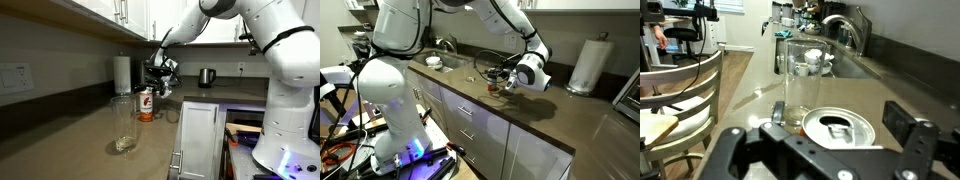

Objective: Pour the contents of the can into the glass

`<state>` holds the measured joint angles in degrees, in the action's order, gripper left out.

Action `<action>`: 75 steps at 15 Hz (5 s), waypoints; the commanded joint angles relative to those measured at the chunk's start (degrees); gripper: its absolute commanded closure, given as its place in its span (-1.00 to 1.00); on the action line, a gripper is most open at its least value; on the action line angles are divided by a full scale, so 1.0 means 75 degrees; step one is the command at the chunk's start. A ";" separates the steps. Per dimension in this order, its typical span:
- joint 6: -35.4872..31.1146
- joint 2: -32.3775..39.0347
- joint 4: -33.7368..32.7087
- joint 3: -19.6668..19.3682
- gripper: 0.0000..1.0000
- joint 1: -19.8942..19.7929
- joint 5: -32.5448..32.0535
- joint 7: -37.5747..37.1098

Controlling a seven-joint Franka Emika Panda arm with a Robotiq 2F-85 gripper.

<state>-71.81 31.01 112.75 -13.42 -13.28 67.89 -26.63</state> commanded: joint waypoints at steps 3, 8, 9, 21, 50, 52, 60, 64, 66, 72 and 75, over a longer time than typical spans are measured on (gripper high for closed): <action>0.0090 0.0045 0.0008 0.0004 -1.00 0.0078 0.0123 -0.0284; 0.0082 0.0079 0.0020 0.0015 -1.00 0.0115 0.0120 -0.0326; 0.0082 0.0082 0.0020 0.0017 -0.98 0.0122 0.0122 -0.0338; 0.0027 0.0158 0.0035 0.0010 -0.89 0.0140 0.0118 -0.0361; -0.1836 -0.1445 0.1524 -0.0108 0.48 0.0816 0.0036 -0.1060; -0.2120 -0.1751 0.1769 -0.0030 0.48 0.0928 0.0026 -0.1179; -0.2016 -0.2896 0.2523 0.0122 0.48 0.0926 -0.0080 -0.0951; -0.2210 -0.3491 0.2797 0.0133 0.48 0.0922 -0.0156 -0.1188; -0.2468 -0.3792 0.2899 0.0167 0.48 0.0945 -0.0196 -0.1373; -0.3706 -0.4540 0.2949 0.0502 0.48 0.1008 -0.0377 -0.2549; -0.4273 -0.4806 0.2951 0.0835 0.48 0.1084 -0.0673 -0.3248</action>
<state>-99.89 -1.12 133.62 -9.31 -5.74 65.31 -44.80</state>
